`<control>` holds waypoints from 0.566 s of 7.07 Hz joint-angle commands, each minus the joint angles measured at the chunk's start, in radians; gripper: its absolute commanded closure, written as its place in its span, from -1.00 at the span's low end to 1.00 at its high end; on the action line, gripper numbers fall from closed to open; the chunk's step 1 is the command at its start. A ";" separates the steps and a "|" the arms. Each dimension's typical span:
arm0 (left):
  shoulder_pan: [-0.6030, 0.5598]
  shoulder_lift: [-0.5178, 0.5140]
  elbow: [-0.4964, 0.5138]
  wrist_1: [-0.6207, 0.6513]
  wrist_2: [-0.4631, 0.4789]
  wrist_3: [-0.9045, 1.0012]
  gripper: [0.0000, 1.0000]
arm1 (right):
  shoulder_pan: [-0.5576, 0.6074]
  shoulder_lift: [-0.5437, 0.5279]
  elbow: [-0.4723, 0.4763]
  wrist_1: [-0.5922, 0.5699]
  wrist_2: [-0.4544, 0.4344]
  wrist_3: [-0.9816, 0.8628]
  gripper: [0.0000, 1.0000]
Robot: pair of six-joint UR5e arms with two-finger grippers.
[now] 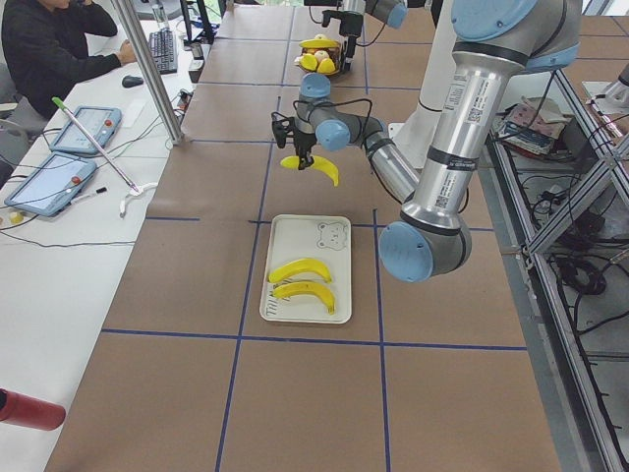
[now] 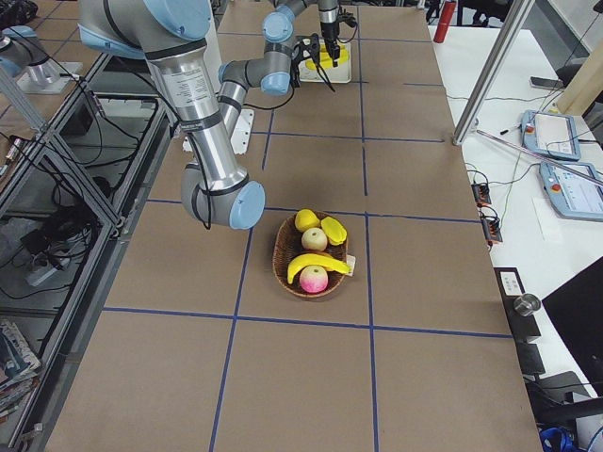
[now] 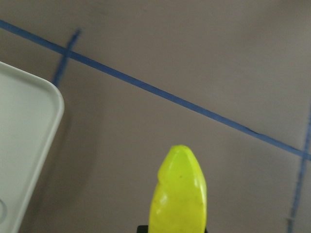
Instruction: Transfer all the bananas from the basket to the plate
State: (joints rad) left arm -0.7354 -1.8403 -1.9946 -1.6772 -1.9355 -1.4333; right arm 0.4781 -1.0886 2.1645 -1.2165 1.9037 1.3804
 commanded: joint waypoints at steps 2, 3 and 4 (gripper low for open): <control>-0.041 0.084 0.070 0.028 0.055 0.048 1.00 | 0.027 -0.022 -0.002 -0.003 0.000 0.006 -1.00; -0.041 0.090 0.118 0.028 0.064 0.048 1.00 | 0.033 -0.025 -0.002 -0.003 0.000 0.014 -1.00; -0.041 0.101 0.146 0.027 0.069 0.050 1.00 | 0.042 -0.025 -0.002 -0.003 0.000 0.014 -1.00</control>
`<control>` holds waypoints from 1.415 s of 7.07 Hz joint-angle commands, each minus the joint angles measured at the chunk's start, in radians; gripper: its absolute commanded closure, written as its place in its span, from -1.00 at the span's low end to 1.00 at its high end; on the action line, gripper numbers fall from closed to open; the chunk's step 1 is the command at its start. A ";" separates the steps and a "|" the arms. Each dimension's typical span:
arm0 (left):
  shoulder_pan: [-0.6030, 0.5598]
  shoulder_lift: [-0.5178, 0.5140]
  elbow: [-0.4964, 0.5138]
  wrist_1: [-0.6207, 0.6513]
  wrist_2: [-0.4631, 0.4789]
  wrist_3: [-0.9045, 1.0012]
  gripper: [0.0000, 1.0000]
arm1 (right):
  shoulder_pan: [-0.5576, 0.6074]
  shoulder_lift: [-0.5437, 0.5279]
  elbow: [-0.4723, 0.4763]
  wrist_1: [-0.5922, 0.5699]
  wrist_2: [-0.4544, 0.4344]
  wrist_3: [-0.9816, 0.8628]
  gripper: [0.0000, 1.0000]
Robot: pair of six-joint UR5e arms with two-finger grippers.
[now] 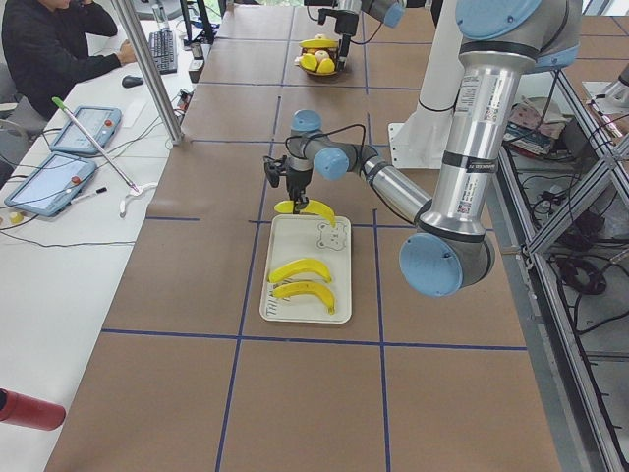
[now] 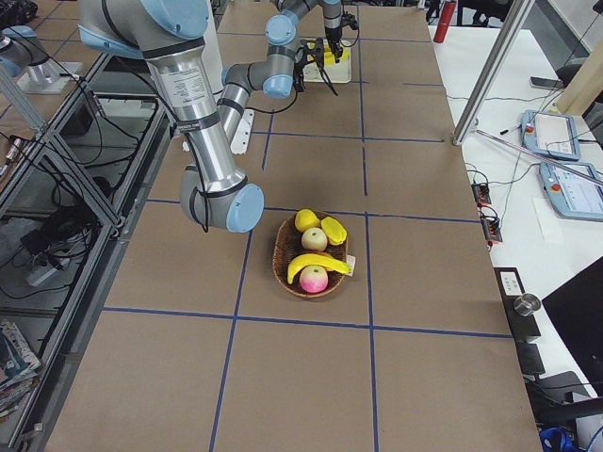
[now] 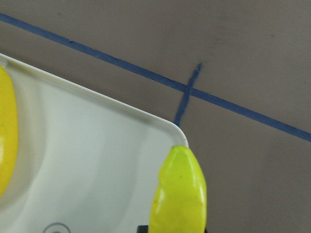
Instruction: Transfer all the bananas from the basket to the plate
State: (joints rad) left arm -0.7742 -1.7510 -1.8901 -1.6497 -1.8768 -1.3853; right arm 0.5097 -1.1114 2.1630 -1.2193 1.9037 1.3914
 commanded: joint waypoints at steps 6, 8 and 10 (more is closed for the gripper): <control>0.000 0.048 0.059 -0.013 0.076 0.064 -1.00 | 0.050 -0.083 0.020 -0.017 0.005 0.003 -1.00; -0.002 0.035 -0.082 0.011 -0.014 0.077 -1.00 | 0.062 -0.196 0.124 -0.170 -0.052 0.012 -1.00; -0.002 -0.011 -0.148 0.014 -0.068 0.063 -1.00 | 0.065 -0.365 0.175 -0.252 -0.148 0.000 -1.00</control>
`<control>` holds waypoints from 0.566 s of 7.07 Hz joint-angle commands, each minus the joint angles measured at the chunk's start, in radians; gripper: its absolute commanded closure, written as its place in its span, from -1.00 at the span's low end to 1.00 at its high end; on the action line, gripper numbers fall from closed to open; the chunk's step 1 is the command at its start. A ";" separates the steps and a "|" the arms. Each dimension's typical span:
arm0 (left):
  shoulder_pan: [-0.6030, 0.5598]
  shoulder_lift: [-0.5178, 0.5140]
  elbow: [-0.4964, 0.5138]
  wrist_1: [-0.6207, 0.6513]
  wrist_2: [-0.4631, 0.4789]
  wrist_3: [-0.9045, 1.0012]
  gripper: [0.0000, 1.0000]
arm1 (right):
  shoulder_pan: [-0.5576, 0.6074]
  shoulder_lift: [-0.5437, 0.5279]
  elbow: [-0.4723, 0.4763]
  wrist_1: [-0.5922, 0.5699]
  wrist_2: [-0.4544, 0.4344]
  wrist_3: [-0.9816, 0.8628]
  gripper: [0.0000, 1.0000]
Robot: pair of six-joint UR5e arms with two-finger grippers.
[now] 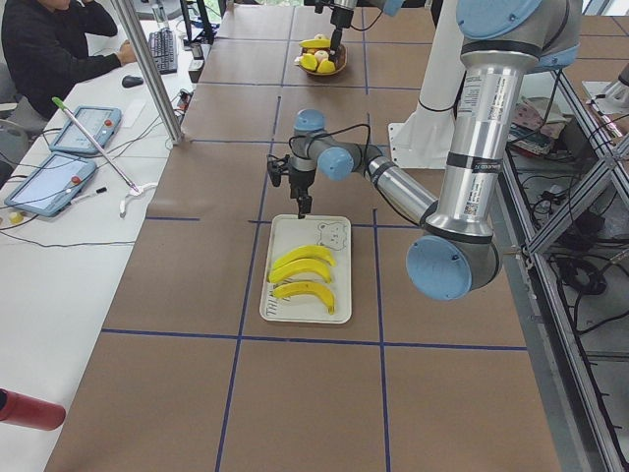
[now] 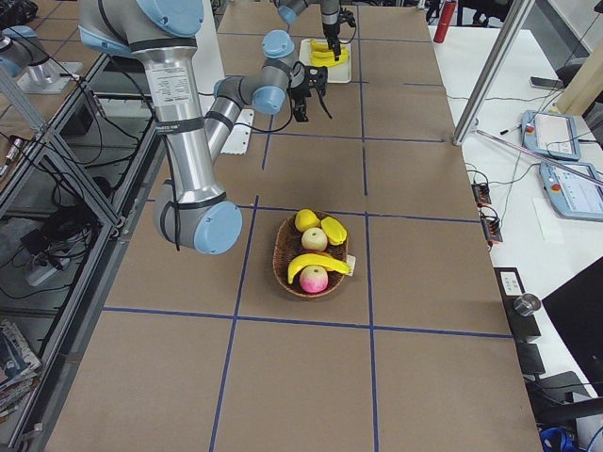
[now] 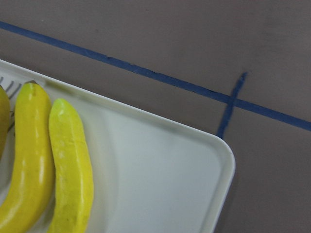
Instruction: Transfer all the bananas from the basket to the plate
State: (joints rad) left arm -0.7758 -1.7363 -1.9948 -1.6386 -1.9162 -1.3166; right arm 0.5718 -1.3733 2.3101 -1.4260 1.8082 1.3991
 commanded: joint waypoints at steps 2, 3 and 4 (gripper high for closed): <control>0.000 -0.058 -0.055 0.003 -0.041 -0.013 -1.00 | 0.029 -0.252 0.017 -0.063 -0.119 -0.197 -1.00; 0.001 -0.081 -0.055 0.002 -0.088 -0.044 -1.00 | 0.063 -0.297 0.017 -0.101 -0.130 -0.304 -1.00; 0.003 -0.107 -0.058 0.003 -0.096 -0.087 -1.00 | 0.086 -0.332 0.015 -0.131 -0.147 -0.398 -1.00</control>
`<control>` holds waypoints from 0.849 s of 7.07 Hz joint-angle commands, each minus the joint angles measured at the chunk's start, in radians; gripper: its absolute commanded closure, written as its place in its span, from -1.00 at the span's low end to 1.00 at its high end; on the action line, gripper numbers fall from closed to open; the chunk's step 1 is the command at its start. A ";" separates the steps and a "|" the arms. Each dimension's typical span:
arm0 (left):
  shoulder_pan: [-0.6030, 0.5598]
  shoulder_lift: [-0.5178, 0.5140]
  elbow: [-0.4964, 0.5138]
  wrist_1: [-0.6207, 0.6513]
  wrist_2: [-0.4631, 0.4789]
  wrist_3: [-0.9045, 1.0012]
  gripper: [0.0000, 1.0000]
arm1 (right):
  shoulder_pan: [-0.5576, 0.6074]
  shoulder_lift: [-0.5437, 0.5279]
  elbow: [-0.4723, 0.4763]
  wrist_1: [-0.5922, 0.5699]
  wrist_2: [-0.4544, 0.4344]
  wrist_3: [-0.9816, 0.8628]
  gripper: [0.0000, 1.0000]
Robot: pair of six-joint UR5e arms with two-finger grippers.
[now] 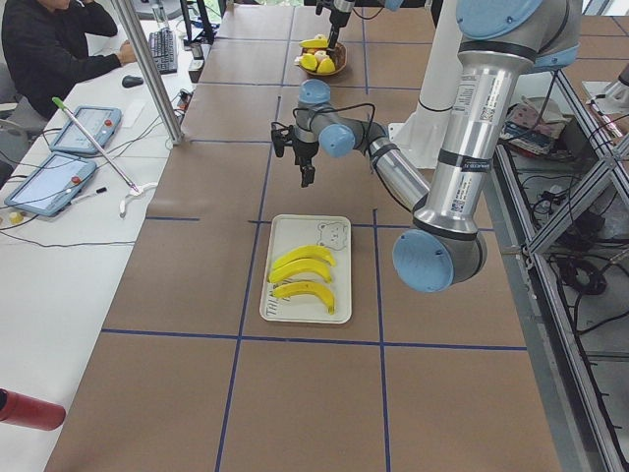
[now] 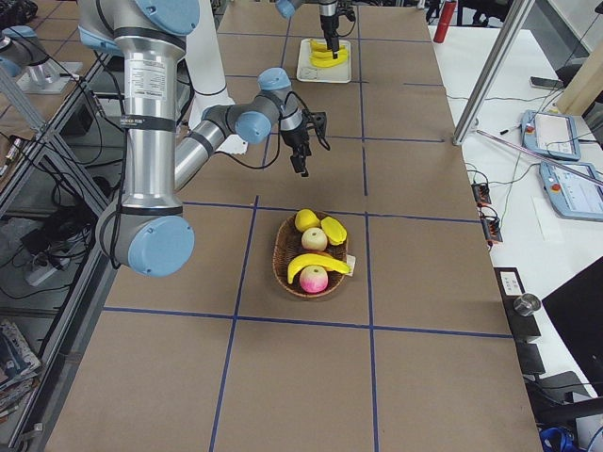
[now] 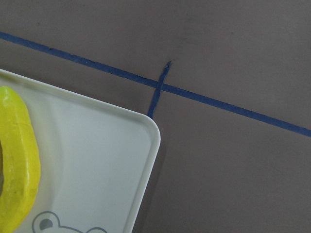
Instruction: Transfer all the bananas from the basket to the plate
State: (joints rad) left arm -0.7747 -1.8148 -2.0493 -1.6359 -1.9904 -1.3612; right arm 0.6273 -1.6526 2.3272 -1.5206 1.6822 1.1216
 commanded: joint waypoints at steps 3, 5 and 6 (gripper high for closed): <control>0.012 -0.064 -0.009 -0.001 -0.027 -0.071 -1.00 | 0.129 -0.076 -0.158 -0.026 -0.064 -0.436 -1.00; 0.055 -0.104 -0.012 -0.018 -0.045 -0.075 -1.00 | 0.141 -0.084 -0.238 -0.024 -0.064 -0.470 -1.00; 0.081 -0.121 -0.011 -0.019 -0.041 -0.108 -1.00 | 0.140 -0.084 -0.277 -0.024 -0.064 -0.467 -1.00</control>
State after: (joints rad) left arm -0.7253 -1.9106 -2.0606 -1.6519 -2.0325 -1.4429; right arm 0.7650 -1.7345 2.0993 -1.5451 1.6186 0.6620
